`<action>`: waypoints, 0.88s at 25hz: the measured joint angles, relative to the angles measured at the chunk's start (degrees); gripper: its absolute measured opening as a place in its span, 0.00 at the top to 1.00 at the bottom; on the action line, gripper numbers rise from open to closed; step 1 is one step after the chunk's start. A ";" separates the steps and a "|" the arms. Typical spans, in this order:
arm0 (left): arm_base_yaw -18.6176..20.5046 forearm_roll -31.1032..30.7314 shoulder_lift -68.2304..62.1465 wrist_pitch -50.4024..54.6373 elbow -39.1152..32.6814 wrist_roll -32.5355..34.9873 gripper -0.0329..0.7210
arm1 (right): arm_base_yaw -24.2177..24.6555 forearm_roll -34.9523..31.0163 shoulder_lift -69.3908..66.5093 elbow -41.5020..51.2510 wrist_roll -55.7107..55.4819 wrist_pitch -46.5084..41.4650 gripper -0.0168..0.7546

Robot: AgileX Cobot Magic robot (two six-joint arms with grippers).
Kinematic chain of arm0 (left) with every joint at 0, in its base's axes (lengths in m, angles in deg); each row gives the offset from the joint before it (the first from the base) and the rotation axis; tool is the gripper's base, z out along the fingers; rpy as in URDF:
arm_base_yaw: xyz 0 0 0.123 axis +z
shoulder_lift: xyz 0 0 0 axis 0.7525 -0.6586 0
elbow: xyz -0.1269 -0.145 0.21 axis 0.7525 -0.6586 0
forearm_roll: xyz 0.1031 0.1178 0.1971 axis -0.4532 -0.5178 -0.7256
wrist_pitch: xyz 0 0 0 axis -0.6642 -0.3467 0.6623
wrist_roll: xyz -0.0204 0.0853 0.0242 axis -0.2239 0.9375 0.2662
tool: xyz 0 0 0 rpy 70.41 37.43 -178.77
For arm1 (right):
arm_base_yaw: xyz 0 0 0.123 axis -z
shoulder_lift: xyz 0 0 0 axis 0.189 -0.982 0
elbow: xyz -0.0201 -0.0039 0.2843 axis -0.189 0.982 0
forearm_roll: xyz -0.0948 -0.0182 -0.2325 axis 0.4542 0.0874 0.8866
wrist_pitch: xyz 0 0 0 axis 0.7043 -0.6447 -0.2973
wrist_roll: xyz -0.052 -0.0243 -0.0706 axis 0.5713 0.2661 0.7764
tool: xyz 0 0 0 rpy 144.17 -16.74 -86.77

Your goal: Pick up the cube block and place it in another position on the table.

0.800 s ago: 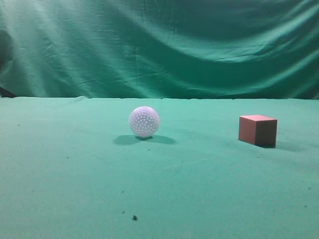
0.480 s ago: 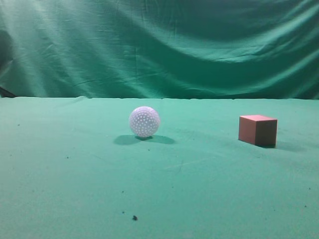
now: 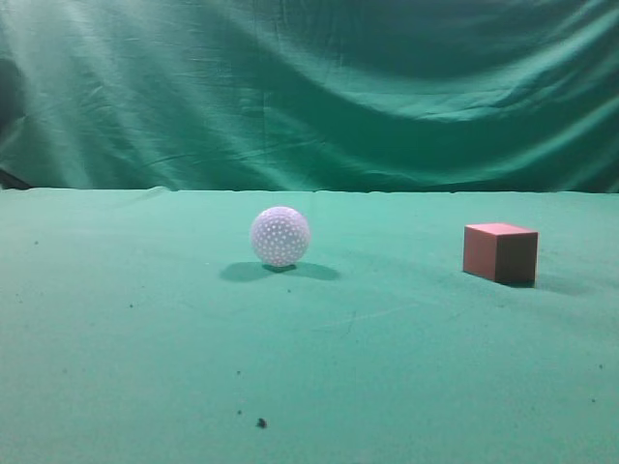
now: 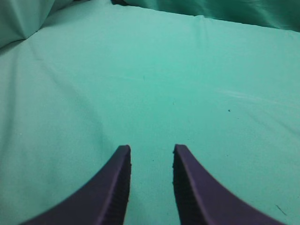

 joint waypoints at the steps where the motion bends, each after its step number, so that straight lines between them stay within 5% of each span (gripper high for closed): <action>1: 0.00 0.00 0.00 0.00 0.00 0.00 0.61 | 0.00 0.00 0.00 0.00 0.00 0.00 0.98; 5: 0.00 0.00 0.00 0.00 0.00 0.00 0.61 | 0.00 -2.41 0.00 0.09 -0.74 5.29 0.98; 11: 0.00 0.00 0.00 0.00 0.00 0.00 0.61 | 0.00 -5.12 0.00 0.22 -0.96 30.72 0.98; 22: 0.00 0.00 0.00 0.00 0.00 0.00 0.61 | 0.00 -8.69 -17.67 -20.74 -4.76 -2.94 0.98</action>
